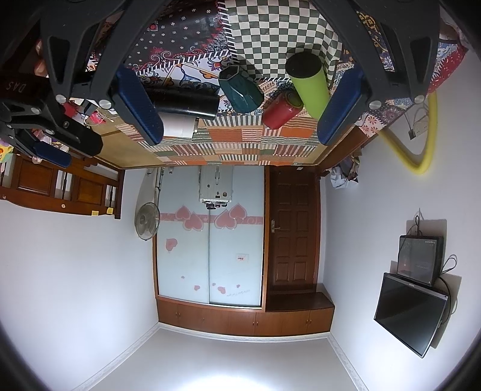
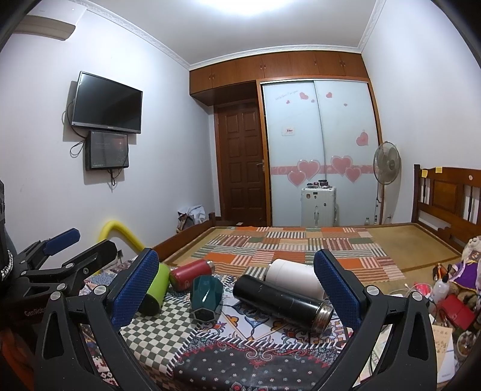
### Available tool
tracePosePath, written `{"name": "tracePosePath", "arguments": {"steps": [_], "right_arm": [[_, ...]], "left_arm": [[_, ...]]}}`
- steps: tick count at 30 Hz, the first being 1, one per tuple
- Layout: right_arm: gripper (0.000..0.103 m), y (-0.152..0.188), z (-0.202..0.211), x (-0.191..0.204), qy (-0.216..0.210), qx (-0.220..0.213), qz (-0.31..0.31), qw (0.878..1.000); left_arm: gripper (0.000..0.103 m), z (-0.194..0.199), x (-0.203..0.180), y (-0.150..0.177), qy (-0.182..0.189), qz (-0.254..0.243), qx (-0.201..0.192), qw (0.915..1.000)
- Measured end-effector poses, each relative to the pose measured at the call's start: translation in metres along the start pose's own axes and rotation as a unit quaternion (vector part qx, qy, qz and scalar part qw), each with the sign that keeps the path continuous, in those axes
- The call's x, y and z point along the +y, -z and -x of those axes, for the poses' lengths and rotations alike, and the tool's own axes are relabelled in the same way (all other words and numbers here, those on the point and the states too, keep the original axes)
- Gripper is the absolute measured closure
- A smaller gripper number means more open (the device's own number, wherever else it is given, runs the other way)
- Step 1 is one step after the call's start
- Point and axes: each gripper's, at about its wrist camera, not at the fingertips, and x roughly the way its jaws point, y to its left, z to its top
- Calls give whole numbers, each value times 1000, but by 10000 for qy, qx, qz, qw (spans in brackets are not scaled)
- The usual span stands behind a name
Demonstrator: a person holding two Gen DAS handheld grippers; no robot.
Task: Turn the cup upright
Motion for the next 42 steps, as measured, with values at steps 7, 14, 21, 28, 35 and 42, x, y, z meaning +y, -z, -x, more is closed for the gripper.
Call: {"name": "tracePosePath", "arguments": {"steps": [7,14,21,28,35,42], "right_arm": [[0,0,1,0,2,-5,8,10000],[0,0,1,1,0,-5,10,10000],[0,-2,2,2,7,-8,17,10000],[0,-2,2,2,7,-13,24,10000],[0,-2,2,3,1,-2,28,10000],[0,0,-2,4,0,28,27,10000]], "left_arm": [[0,0,0,-1,-4,7,2,10000],[0,0,1,-1,3,12,-4,10000],[0,0,1,-2,-1,14,-9,10000],[0,-1,1,-2,8,14,4,10000],[0,-1,1,-2,13,24,1,10000],[0,-6,4,2,39,55,41,10000]]}}
